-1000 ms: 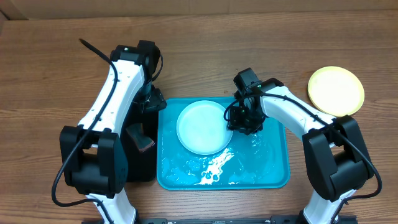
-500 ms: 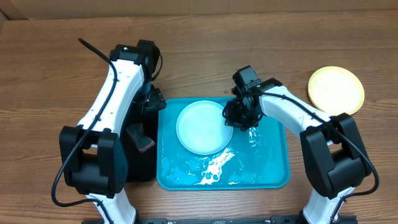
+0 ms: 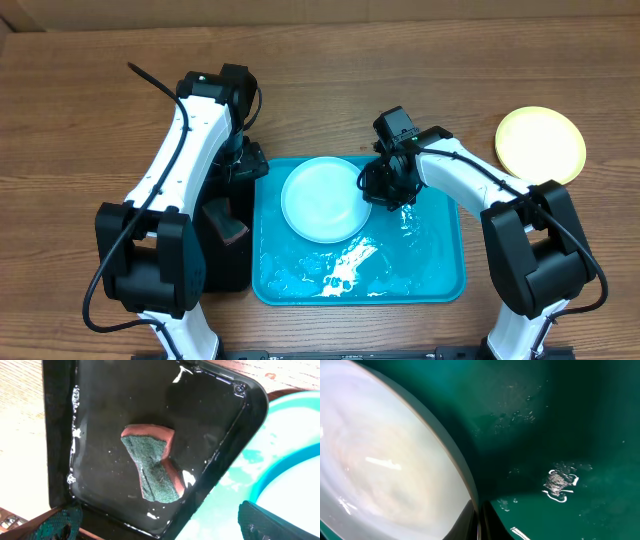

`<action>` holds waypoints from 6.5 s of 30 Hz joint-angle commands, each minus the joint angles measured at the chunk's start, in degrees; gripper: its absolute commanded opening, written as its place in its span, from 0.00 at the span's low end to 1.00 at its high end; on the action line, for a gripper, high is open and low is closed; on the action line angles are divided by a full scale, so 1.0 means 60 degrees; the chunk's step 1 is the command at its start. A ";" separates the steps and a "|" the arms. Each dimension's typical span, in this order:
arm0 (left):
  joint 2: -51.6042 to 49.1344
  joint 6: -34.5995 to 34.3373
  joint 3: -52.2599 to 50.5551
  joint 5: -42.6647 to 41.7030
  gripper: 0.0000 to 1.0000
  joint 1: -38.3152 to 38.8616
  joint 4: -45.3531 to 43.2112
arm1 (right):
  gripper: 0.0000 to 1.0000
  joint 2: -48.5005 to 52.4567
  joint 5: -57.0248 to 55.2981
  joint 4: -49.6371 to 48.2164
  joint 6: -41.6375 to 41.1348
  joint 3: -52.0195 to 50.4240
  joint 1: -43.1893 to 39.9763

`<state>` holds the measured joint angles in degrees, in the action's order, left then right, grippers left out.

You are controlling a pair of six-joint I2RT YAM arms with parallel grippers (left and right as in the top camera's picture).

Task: Clean dirty plates on tray and stack at the side
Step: 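Lift the white plate with right gripper and tilt it up, then carry the white plate right and set it on the yellow plates, then open right gripper and release the white plate on the stack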

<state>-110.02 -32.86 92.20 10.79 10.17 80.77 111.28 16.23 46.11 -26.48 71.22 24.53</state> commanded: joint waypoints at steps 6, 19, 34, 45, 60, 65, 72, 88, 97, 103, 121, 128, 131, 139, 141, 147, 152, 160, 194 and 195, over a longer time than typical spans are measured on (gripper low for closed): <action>0.0288 0.0135 0.0182 -0.0331 1.00 0.0120 -0.0073 | 0.04 -0.0783 -0.1993 0.0739 0.0251 0.0208 -0.0029; 0.0284 0.0168 0.0178 -0.0331 1.00 0.0120 -0.0324 | 0.04 -0.3187 -0.4823 0.3541 0.0958 0.1064 -0.0029; 0.0284 0.0164 0.0178 -0.0302 1.00 0.0120 -0.0510 | 0.04 -0.3654 -0.7807 0.4189 0.2098 0.1486 0.0240; 0.0284 0.0168 0.0178 -0.0266 0.99 0.0120 -0.0506 | 0.04 -0.3654 -1.0837 0.5118 0.2430 0.2495 0.2575; 0.0284 0.0197 0.0178 -0.0262 1.00 0.0120 -0.0506 | 0.04 -0.3654 -1.5045 0.6346 0.2463 0.2495 0.4896; 0.0284 0.0197 0.0178 -0.0222 1.00 0.0120 -0.0503 | 0.04 -0.3654 -1.5307 0.6390 0.2466 0.2495 0.5180; 0.0284 0.0197 0.0178 -0.0146 1.00 0.0120 -0.0514 | 0.04 -0.3654 -1.5307 0.6349 0.2459 0.2495 0.5187; 0.0284 0.0193 0.0178 -0.0062 1.00 0.0120 -0.0463 | 0.04 -0.3668 -0.7530 0.4207 -0.0182 0.2269 0.4408; 0.0284 0.0189 0.0178 -0.0058 1.00 0.0124 -0.0492 | 0.04 -0.3650 -0.5308 0.4313 -0.1810 0.1603 0.0466; 0.0284 0.0186 0.0178 -0.0058 1.00 0.0124 -0.0576 | 0.04 -0.3650 -0.3118 0.3763 -0.1541 0.1603 -0.3056; 0.0284 0.0186 0.0178 -0.0055 1.00 0.0120 -0.0754 | 0.04 -0.1122 -0.1435 0.2932 -0.0452 0.1603 -0.9861; 0.0284 0.0189 0.0178 -0.0051 1.00 0.0120 -0.0761 | 0.04 -0.0645 -0.1293 0.1989 -0.0368 0.1603 -0.9522; 0.0284 0.0189 0.0178 -0.0051 1.00 0.0120 -0.0761 | 0.04 -0.0630 -0.1362 0.1639 -0.0699 0.1603 -0.9318; 0.0284 0.0189 0.0178 -0.0055 1.00 0.0124 -0.0758 | 0.04 -0.0328 -0.1738 0.1592 -0.1137 0.1603 -0.9107; 0.0284 0.0189 0.0178 -0.0051 1.00 0.0120 -0.0754 | 0.04 -0.0157 -0.2025 0.1712 -0.1348 0.1603 -0.9140; 0.0284 0.0189 0.0178 -0.0051 1.00 0.0120 -0.0688 | 0.04 0.0237 -0.2004 0.1814 -0.1388 0.1603 -0.9355; 0.0284 0.0189 0.0178 -0.0055 1.00 0.0120 -0.0692 | 0.04 0.0299 -0.2044 0.1679 -0.1421 0.1603 -0.9351; 0.0284 0.0193 0.0178 -0.0051 1.00 0.0120 -0.0688 | 0.34 0.0299 -0.2018 0.1417 -0.1315 0.1603 -0.9358; 0.2375 0.1384 0.4371 0.0772 1.00 0.0124 0.1009 | 1.00 -0.3847 -0.2419 0.3016 0.3271 0.4306 -0.6357; 0.2754 0.1603 0.4386 0.0776 1.00 0.0124 0.1005 | 1.00 -0.4058 -0.2510 0.3005 0.3486 0.4306 -0.6175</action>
<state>-100.57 -26.30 116.03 13.61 10.52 86.21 92.25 3.73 64.31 -9.61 95.68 -14.76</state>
